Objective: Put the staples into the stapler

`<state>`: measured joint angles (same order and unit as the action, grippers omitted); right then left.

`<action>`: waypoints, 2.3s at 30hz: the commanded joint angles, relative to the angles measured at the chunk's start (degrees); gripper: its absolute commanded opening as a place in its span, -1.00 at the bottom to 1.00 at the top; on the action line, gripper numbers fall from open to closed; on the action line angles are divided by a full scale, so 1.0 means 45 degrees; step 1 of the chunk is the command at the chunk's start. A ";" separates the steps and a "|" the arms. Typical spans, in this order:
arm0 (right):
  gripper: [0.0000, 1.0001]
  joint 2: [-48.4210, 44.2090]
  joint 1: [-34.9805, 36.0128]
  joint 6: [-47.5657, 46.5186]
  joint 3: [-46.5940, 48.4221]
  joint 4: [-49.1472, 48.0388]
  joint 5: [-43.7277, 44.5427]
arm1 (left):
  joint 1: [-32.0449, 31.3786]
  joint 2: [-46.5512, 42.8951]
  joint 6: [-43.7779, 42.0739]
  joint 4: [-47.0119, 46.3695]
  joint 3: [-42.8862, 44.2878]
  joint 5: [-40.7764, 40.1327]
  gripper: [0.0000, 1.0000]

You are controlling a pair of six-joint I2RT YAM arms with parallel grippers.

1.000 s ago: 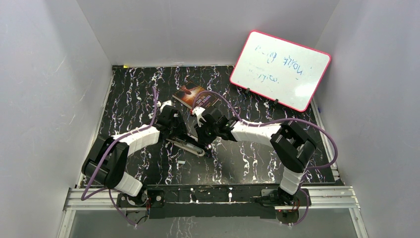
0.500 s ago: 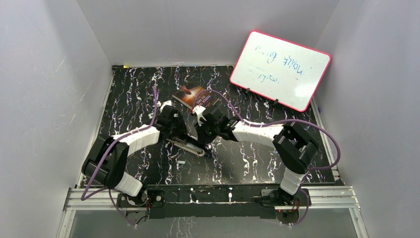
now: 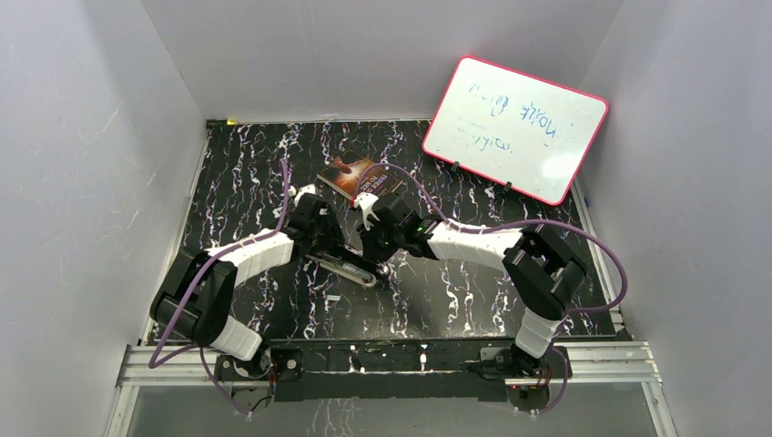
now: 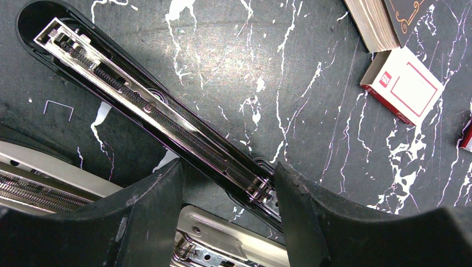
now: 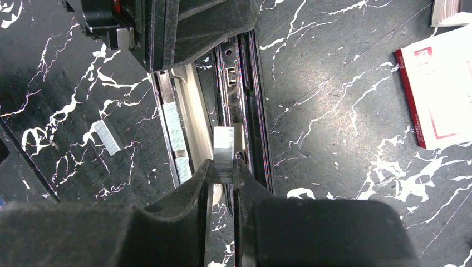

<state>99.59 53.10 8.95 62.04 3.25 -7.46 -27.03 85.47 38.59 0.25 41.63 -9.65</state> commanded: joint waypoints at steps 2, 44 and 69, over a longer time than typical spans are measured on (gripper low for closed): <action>-1.00 -0.0022 -0.0025 -0.0133 0.0479 0.0134 0.0172 | -0.0049 -0.0360 -0.0196 0.0862 -0.0144 -0.0229 0.15; -1.00 -0.0022 -0.0159 -0.0641 0.0856 0.0477 0.0175 | -0.0060 -0.0399 -0.0255 0.0882 -0.0152 -0.0237 0.16; -1.00 0.0859 -0.0160 -0.0816 0.1397 0.1149 -0.0206 | -0.0068 -0.0380 -0.0263 0.0852 -0.0104 -0.0234 0.16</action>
<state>102.50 52.51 6.26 65.47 7.77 -6.72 -27.09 85.38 38.37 0.38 41.63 -9.72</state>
